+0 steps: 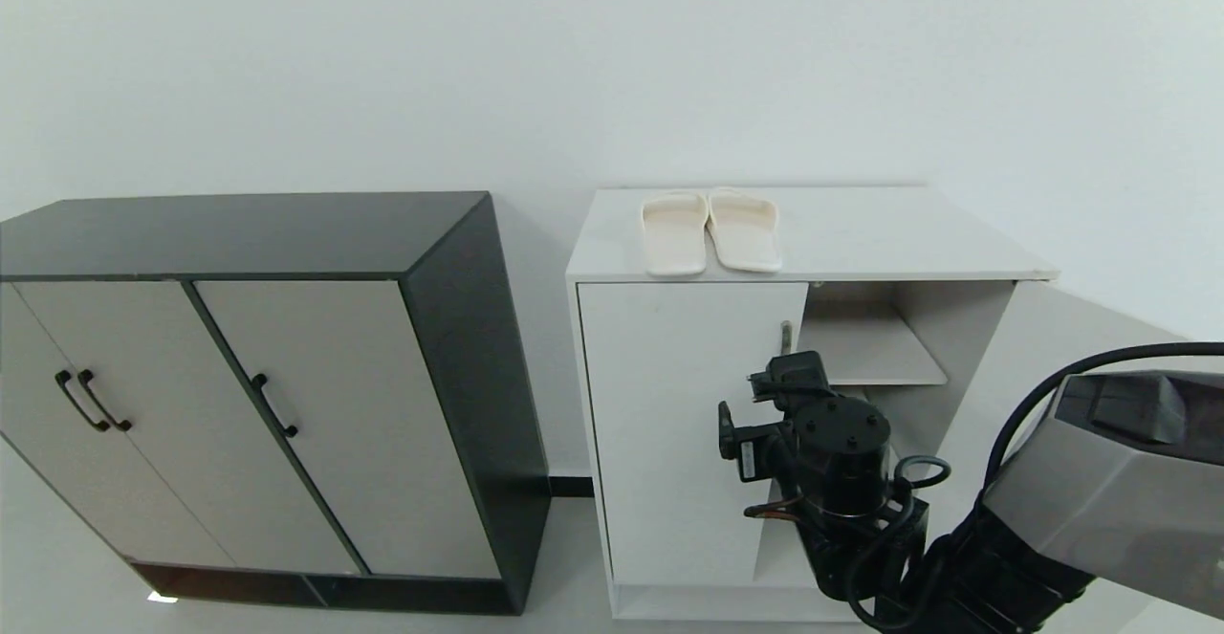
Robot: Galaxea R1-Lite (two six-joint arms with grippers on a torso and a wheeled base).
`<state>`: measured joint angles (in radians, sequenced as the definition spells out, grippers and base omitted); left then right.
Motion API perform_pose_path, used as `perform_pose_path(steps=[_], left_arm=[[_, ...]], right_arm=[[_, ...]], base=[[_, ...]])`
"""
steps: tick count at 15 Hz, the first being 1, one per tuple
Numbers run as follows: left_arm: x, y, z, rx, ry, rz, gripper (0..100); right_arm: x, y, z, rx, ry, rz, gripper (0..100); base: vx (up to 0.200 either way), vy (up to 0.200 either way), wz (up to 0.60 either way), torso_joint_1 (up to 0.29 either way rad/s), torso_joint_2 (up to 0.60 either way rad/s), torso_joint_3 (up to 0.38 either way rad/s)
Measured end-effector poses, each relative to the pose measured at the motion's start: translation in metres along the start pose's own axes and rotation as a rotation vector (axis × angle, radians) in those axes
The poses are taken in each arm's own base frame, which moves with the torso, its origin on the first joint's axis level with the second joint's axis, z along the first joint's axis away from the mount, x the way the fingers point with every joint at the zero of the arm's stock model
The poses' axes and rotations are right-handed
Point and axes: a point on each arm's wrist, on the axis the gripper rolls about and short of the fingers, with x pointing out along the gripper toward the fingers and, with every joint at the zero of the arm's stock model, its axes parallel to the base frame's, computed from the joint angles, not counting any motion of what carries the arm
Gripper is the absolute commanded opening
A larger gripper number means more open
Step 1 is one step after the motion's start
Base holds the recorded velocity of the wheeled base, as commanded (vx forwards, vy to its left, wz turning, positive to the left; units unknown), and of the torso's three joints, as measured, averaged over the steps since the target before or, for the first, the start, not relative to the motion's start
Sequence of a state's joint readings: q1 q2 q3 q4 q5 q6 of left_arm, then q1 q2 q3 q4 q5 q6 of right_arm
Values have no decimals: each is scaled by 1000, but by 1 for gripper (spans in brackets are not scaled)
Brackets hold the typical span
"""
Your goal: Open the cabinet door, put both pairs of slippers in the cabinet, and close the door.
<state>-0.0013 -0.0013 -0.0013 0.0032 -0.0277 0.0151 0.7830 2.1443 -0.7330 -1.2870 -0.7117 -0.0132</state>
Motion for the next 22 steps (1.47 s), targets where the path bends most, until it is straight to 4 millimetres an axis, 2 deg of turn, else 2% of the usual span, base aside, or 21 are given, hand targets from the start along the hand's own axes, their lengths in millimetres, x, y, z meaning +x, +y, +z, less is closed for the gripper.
perform_pose_path(steps=[11, 16, 20, 22], left_arm=[[0, 0, 0, 0, -1, 1, 0], [0, 0, 0, 0, 0, 1, 0], [0, 0, 0, 2, -1, 0, 0], [0, 0, 0, 1, -1, 0, 0]], right_arm=[[-2, -2, 0, 0, -14, -2, 100], [2, -7, 2, -28, -22, -3, 100], [8, -4, 21, -16, -46, -35, 100], [6, -1, 26, -12, 14, -20, 100]], base=[[0, 0, 0, 242, -562, -321], [0, 0, 0, 187, -401, -225], [0, 0, 0, 146, -310, -163], [0, 0, 0, 0, 0, 0]])
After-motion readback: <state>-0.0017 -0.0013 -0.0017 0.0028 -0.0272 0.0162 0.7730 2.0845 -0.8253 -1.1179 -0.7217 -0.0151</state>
